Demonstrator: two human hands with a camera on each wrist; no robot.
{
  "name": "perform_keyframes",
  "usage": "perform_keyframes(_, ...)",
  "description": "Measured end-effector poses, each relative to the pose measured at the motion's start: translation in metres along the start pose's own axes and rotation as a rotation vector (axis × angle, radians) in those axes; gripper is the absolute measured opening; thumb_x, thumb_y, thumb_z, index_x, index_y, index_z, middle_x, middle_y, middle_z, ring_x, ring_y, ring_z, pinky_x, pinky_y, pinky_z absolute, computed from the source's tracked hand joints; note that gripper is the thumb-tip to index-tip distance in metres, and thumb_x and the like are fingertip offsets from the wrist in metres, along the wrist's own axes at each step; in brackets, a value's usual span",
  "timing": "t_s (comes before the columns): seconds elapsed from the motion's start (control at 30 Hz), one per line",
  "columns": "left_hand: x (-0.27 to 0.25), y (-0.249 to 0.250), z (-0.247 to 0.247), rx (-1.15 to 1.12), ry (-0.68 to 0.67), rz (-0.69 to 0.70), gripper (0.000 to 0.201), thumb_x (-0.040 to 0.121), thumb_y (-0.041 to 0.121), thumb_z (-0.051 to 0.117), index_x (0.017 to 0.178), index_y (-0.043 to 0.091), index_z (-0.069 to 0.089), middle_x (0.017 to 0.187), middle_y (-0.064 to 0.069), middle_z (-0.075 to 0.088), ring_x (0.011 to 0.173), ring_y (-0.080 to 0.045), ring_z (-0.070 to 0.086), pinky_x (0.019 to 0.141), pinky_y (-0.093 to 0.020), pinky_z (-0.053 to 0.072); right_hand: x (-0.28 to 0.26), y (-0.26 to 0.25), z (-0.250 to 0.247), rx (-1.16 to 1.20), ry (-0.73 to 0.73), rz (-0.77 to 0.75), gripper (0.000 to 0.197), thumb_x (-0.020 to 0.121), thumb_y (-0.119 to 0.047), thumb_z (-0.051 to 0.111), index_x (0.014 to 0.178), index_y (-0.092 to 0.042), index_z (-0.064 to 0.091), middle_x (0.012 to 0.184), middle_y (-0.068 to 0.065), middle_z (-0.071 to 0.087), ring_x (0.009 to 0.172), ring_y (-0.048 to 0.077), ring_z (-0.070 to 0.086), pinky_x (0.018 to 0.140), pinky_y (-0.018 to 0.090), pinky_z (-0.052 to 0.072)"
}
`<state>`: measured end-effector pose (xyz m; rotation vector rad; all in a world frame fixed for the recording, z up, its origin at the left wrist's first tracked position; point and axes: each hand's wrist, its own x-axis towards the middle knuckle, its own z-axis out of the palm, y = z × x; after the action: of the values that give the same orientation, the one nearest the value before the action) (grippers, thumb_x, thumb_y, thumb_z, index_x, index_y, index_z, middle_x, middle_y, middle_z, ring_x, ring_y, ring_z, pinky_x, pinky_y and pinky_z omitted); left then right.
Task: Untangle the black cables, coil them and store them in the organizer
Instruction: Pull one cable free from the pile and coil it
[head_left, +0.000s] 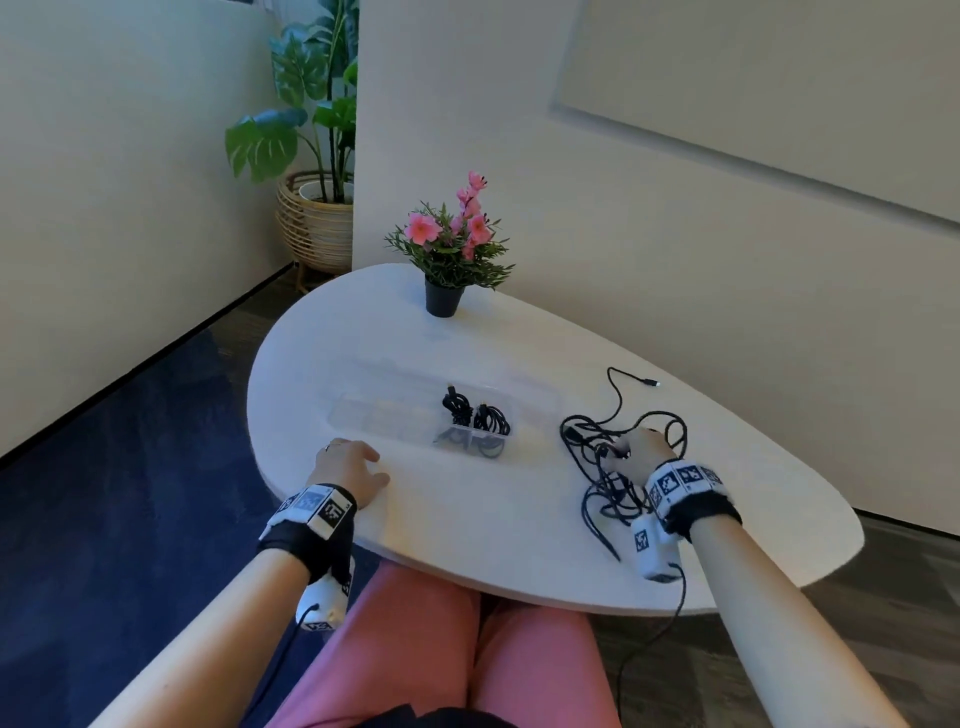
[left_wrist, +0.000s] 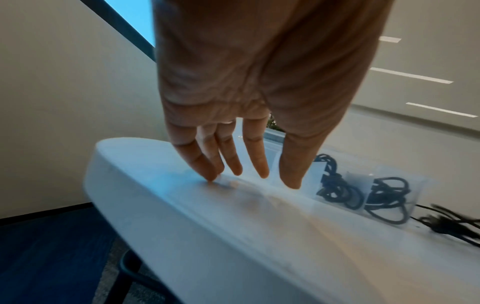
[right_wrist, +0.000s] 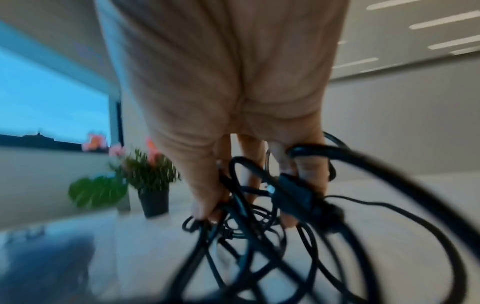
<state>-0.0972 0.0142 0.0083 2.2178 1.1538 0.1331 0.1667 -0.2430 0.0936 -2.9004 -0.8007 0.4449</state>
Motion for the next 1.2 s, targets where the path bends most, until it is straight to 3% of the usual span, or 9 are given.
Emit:
perform_keyframes(0.1,-0.007,0.017,0.002,-0.026,-0.014,0.065,0.034,0.084,0.029,0.067,0.115,0.016,0.06,0.128,-0.009,0.051,0.116,-0.023,0.052,0.095,-0.031,0.044,-0.005,-0.005,-0.022,0.364,0.204,-0.055,0.022,0.09,-0.022,0.062,0.082,-0.002,0.069,0.076,0.007,0.059,0.072,0.019,0.052,0.063,0.025,0.038)
perform_keyframes(0.23,-0.021,0.052,0.003,-0.131,-0.009,0.215,0.028,0.086,0.028,0.065,0.111,0.015,0.064,0.121,-0.005,0.06,0.104,-0.019,0.061,0.093,-0.032,0.048,-0.008,-0.022,-0.048,0.706,0.412,-0.132,0.018,0.087,-0.023,0.064,0.079,-0.007,0.068,0.083,0.008,0.069,0.086,0.027,0.063,0.082,0.037,0.049)
perform_keyframes(0.4,-0.048,0.115,0.001,-0.181,0.058,0.538,0.037,0.097,0.037,0.044,0.12,0.011,0.058,0.12,-0.009,0.059,0.094,-0.016,0.056,0.081,-0.024,0.041,-0.031,-0.047,-0.057,0.981,0.221,-0.168,0.014,0.084,-0.026,0.07,0.082,-0.012,0.068,0.062,0.0,0.05,0.058,0.018,0.056,0.063,0.047,0.059)
perform_keyframes(0.5,-0.058,0.139,0.006,-0.297,-0.081,0.603,0.076,0.087,0.064,0.04,0.143,0.014,0.032,0.141,-0.006,0.042,0.12,-0.014,0.048,0.099,-0.031,0.041,-0.044,-0.058,-0.05,0.983,0.158,-0.273,0.01,0.081,-0.016,0.074,0.086,-0.008,0.07,0.077,0.004,0.06,0.066,0.02,0.062,0.061,0.042,0.06)
perform_keyframes(0.57,-0.065,0.149,0.011,-0.412,-0.149,0.626,0.088,0.08,0.068,0.049,0.147,0.018,0.021,0.14,0.0,0.039,0.123,-0.01,0.046,0.098,-0.032,0.045,-0.047,-0.061,-0.044,0.991,0.166,-0.325,0.009,0.077,-0.008,0.076,0.084,-0.01,0.071,0.079,0.003,0.055,0.066,0.019,0.061,0.061,0.039,0.06)
perform_keyframes(0.67,-0.065,0.16,0.008,-0.56,-0.065,0.602,0.055,0.088,0.041,0.061,0.134,0.017,0.044,0.111,0.007,0.059,0.093,-0.006,0.06,0.076,-0.019,0.05,-0.046,-0.058,-0.039,1.07,0.163,-0.373,0.016,0.077,-0.002,0.074,0.08,-0.017,0.073,0.077,0.006,0.045,0.068,0.018,0.061,0.068,0.043,0.06)
perform_keyframes(0.8,-0.045,0.155,-0.006,-0.677,0.11,0.462,0.02,0.09,0.016,0.06,0.108,0.015,0.069,0.088,-0.004,0.068,0.066,-0.01,0.06,0.072,-0.025,0.054,-0.045,-0.04,-0.042,1.138,0.156,-0.375,0.02,0.08,0.011,0.064,0.094,-0.003,0.07,0.071,0.0,0.044,0.061,0.013,0.057,0.062,0.026,0.059)
perform_keyframes(1.03,0.002,0.113,-0.043,-0.943,0.299,0.204,0.025,0.094,0.003,0.053,0.117,0.0,0.062,0.1,-0.018,0.064,0.07,-0.007,0.061,0.06,-0.012,0.055,-0.006,0.05,-0.056,1.047,0.547,-0.008,0.031,0.076,0.01,0.069,0.107,0.003,0.066,0.072,0.005,0.061,0.063,0.019,0.061,0.073,0.027,0.057)
perform_keyframes(1.2,-0.004,0.106,-0.062,-1.033,0.34,0.235,0.027,0.097,0.005,0.048,0.12,0.003,0.06,0.102,-0.012,0.062,0.077,-0.008,0.065,0.062,-0.015,0.056,-0.002,0.09,-0.052,0.606,0.363,0.091,0.046,0.084,-0.009,0.069,0.129,-0.01,0.057,0.12,0.007,0.062,0.103,0.025,0.064,0.091,0.029,0.047)
